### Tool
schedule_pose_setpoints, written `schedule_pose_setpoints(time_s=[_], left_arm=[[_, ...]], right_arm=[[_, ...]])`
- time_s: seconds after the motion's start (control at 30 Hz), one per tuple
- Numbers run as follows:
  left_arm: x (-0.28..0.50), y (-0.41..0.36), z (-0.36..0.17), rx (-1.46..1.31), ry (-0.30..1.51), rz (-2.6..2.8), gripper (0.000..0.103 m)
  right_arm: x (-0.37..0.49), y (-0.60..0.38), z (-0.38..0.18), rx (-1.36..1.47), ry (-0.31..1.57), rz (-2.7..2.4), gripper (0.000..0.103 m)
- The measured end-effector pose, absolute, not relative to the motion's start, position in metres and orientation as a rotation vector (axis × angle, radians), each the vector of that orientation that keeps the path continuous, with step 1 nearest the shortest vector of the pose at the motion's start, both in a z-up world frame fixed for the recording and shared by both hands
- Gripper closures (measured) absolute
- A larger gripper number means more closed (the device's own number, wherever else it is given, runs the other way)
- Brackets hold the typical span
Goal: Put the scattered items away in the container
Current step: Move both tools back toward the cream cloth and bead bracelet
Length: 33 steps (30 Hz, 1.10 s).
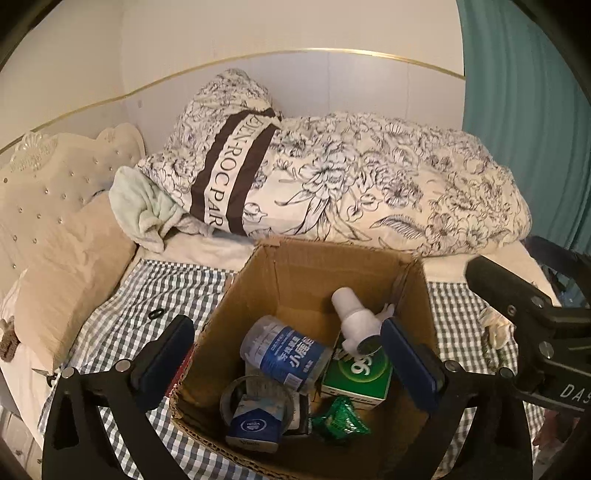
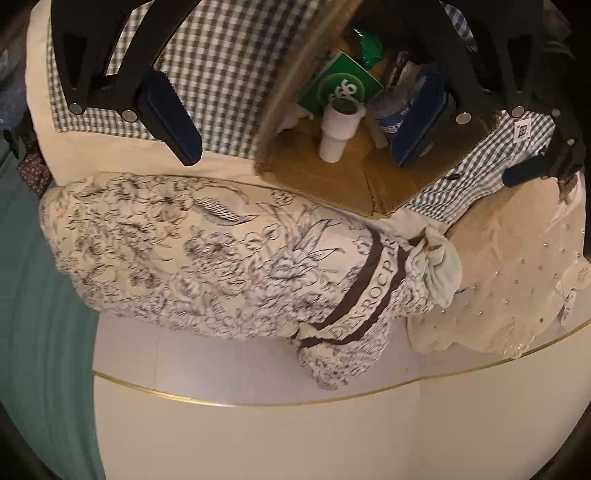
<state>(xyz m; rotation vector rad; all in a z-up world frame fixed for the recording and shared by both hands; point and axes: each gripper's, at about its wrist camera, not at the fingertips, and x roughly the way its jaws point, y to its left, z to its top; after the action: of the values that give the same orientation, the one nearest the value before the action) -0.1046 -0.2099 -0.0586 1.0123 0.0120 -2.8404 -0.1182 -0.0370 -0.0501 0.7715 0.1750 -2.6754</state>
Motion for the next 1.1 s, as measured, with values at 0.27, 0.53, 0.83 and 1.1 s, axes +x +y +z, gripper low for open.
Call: schedule_pose_setpoints(time_s=[0.27, 0.53, 0.83, 1.1], left_arm=[[-0.094, -0.189, -0.032, 0.944, 0.032, -2.881, 0.000], [-0.086, -0.154, -0.006, 0.872, 0.061, -2.952, 0.000], [-0.087, -0.111, 0.004, 0.846, 0.030, -3.000, 0.000], [-0.093, -0.079, -0.001, 0.854, -0.006, -3.014, 0.000]], right_arm=[[-0.100, 0.005, -0.025, 0.732, 0.153, -2.746, 0.000], [-0.075, 0.043, -0.002, 0.622, 0.220, -2.885, 0.000], [-0.065, 0.090, 0.002, 0.611, 0.238, -2.944, 0.000], [-0.065, 0.127, -0.005, 0.638, 0.197, -2.985, 0.000]])
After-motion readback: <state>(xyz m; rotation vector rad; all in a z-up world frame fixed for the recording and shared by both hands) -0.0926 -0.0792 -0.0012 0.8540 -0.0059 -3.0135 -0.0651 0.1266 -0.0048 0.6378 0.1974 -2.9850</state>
